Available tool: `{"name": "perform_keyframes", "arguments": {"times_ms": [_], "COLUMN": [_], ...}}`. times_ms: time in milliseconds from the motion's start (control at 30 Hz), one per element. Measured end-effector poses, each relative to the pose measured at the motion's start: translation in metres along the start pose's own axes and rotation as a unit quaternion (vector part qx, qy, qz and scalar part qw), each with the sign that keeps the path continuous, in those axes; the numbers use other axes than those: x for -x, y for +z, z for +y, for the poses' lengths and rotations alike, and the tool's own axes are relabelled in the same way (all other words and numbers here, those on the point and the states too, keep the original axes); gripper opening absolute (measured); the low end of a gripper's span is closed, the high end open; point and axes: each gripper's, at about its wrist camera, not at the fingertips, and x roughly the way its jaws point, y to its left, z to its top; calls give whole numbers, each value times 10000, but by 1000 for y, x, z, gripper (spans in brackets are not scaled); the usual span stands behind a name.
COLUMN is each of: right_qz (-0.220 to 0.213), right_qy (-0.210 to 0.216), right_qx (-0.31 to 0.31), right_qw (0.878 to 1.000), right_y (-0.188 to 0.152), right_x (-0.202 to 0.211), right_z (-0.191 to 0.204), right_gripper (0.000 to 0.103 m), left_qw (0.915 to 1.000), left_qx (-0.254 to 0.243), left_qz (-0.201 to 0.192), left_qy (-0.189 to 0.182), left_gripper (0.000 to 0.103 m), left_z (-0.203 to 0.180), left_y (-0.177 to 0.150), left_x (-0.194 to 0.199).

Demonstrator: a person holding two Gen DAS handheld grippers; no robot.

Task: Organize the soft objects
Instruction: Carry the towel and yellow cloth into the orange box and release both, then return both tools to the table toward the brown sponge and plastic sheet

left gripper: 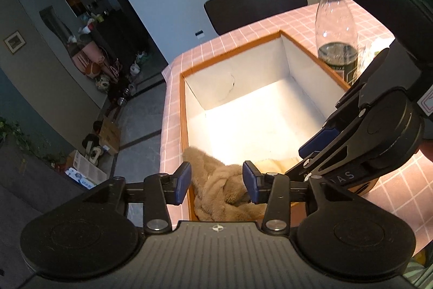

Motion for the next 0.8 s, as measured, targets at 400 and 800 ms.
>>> {"name": "perform_keyframes", "arguments": {"times_ms": [400,800], "right_qz": [-1332,-1949], "right_qy": [-584,-1929], "right_qx": [145,-774], "right_qw": [9893,9585], "right_y": [-54,-176], "right_x": [92,161], "right_z": [-6,-76], "right_gripper": [47,56], "left_qw": [9923,9632], "left_qx": [274,583], "left_qz": [-1188,-1925], "left_qy": [-226,-1785], "left_gripper": [49,49], "left_z": [-31,-123], "left_y": [17,13], "left_x": [48,41]}}
